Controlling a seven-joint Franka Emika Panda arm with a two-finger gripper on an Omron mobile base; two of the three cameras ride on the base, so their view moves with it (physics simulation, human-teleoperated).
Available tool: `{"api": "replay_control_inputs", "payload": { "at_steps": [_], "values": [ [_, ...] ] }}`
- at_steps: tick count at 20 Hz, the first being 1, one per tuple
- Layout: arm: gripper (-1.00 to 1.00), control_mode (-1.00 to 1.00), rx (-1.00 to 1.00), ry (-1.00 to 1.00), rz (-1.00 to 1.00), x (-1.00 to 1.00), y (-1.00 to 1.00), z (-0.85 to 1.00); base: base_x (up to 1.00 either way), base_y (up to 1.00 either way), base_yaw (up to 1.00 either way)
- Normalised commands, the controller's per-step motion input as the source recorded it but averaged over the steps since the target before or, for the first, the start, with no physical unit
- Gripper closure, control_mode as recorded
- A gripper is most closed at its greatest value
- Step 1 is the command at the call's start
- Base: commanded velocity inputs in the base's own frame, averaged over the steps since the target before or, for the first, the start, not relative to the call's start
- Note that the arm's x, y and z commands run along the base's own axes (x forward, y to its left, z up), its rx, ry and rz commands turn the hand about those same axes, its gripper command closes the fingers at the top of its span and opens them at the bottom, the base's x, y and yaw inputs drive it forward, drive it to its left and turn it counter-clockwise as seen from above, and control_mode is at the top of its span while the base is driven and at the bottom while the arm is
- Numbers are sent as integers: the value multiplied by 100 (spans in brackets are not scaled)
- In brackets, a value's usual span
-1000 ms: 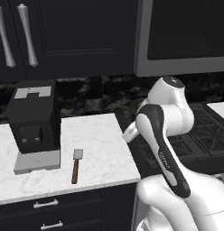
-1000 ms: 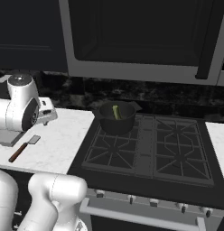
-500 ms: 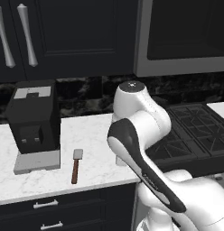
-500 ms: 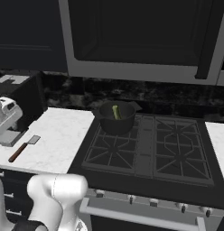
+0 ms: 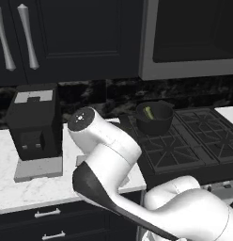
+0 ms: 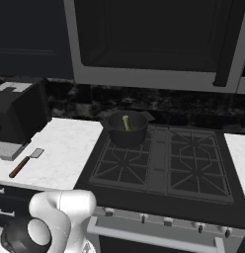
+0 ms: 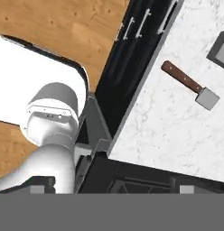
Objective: Put the garlic and cucumber in the pot. Retrieve the spatula and lightly stir the vegetables in the pot.
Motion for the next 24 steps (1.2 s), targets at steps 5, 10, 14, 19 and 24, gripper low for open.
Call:
{"api": "replay_control_inputs", "payload": {
  "at_steps": [5,10,14,19,24],
  "values": [
    [-100,-100,-43,0,58,51,18,-57,0,0,0],
    [-100,-100,-26,0,47,27,0,-95,0,0,0],
    [-100,-100,-21,-9,38,0,2,-85,0,0,0],
    [-100,-100,-16,-18,14,30,27,-42,0,0,0],
    [-100,-100,-7,-4,0,32,45,-7,0,0,0]
  ]
}}
